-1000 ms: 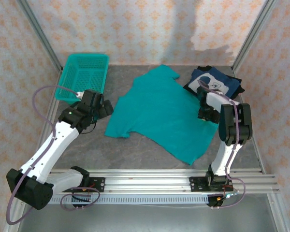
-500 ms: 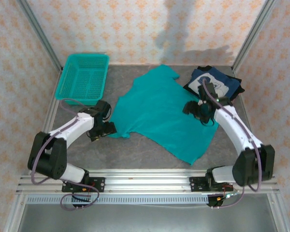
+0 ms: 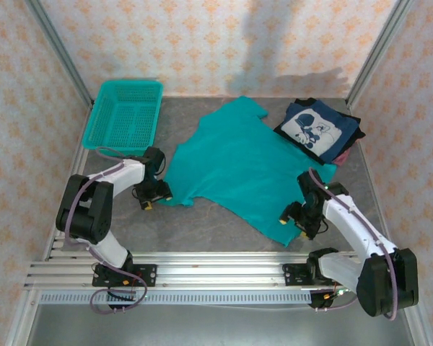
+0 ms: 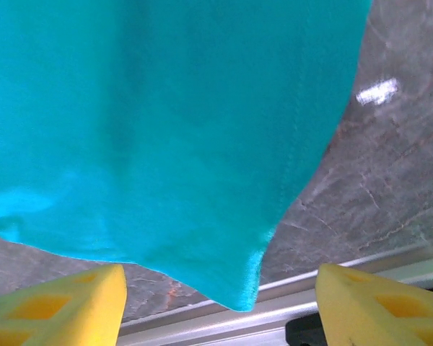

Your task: Fold and stack the t-shirts

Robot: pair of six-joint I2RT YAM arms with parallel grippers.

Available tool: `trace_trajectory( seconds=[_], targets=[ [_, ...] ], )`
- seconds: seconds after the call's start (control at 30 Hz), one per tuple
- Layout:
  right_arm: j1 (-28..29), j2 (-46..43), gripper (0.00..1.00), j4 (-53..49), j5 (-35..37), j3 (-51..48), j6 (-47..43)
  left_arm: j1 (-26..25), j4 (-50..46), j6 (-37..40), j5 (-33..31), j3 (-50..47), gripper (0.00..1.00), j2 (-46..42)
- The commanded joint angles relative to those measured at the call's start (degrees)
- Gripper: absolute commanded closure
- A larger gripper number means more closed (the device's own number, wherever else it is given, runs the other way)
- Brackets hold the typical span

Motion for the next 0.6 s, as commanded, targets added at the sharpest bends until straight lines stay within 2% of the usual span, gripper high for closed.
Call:
trace_trajectory(
  seconds=[0.0, 0.17, 0.3, 0.4, 0.57],
  targets=[
    [1.25, 0.40, 0.30, -0.83, -0.97, -1.90, 2.55, -0.24, 14.77, 0.77, 4.07, 1.91, 0.44, 4.70],
    [2.79, 2.24, 0.32, 1.62, -3.37, -4.55, 3.22, -0.29, 16.40, -0.68, 5.19, 3.95, 0.68, 7.41],
    [3.67, 4.71, 0.34, 4.40, -4.08, -6.12, 3.77, -0.31, 16.31, -0.75, 5.76, 5.49, 0.84, 8.63],
    [3.99, 7.01, 0.36, 7.13, -3.93, -6.33, 4.18, -0.27, 15.93, -0.85, 6.03, 5.74, 0.94, 7.97],
    [4.78, 10.61, 0.40, 7.88, -1.75, -3.73, 4.12, -0.22, 14.53, -0.49, 6.00, 5.83, 1.00, 5.58]
  ],
)
